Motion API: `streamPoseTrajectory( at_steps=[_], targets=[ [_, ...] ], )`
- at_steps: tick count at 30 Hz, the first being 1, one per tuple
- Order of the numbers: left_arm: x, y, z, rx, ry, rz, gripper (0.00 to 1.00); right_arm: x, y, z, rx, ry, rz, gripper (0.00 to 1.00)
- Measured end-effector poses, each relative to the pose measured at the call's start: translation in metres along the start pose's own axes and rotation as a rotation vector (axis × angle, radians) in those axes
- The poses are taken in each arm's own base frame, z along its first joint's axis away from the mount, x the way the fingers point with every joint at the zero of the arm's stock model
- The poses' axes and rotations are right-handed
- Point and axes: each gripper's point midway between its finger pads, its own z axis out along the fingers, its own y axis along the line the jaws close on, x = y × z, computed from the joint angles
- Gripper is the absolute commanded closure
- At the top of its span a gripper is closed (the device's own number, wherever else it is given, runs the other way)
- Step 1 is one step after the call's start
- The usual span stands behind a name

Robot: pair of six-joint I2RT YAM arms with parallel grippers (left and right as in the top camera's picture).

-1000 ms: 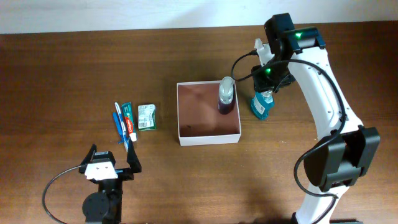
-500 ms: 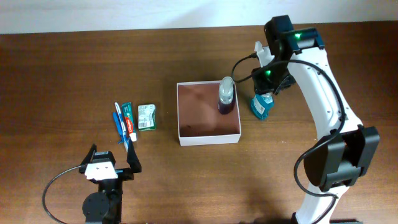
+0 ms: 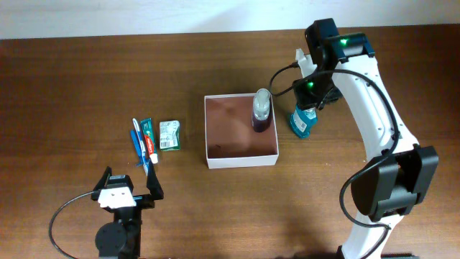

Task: Pack container
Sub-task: 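Lower the right gripper around the Listerine bottle and close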

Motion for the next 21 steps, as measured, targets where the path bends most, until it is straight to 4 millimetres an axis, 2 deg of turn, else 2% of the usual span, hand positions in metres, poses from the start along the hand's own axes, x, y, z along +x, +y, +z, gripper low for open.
streamPoseTrajectory(
  at_steps=[21],
  targets=[
    [0.0000,0.0000,0.0000,0.000,0.000,0.000,0.01,0.0006,-0.0071,0.0001,0.041,0.004,-0.002,0.60]
  ],
)
